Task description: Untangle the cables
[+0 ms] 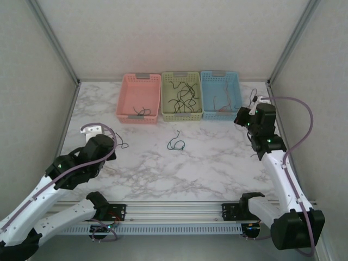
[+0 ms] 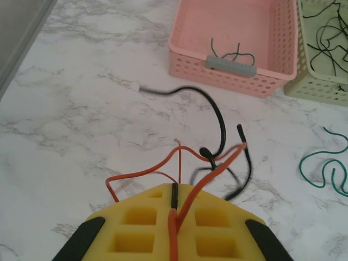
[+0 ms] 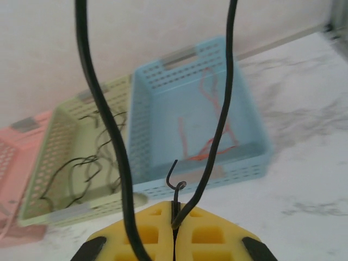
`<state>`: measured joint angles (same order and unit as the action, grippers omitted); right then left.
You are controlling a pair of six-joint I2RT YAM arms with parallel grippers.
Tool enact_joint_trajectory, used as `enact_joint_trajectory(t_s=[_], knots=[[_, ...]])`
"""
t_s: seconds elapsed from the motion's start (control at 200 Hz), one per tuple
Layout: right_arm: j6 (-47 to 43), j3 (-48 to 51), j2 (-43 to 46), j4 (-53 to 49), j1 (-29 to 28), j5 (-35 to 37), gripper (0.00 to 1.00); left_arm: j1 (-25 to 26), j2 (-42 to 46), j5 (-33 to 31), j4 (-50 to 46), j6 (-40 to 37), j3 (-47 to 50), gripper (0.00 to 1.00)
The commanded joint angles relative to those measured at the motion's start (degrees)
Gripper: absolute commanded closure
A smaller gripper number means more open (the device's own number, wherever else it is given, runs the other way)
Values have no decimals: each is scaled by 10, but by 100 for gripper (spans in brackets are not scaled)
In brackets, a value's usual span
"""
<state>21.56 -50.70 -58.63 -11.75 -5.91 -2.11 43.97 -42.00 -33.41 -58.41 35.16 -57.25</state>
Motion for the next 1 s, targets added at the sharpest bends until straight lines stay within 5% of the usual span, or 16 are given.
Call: enact_joint_trajectory(t_s=[0.0, 0.531, 0.996], knots=[[27, -46, -17, 47, -7, -76, 100, -6, -9, 26, 24, -5, 13, 100], [136, -365, -235, 156, -72, -156, 100, -6, -74, 92, 97, -15, 55, 100], [182, -711, -574, 102, -108, -169, 100, -8, -91, 126, 118, -28, 61, 100]])
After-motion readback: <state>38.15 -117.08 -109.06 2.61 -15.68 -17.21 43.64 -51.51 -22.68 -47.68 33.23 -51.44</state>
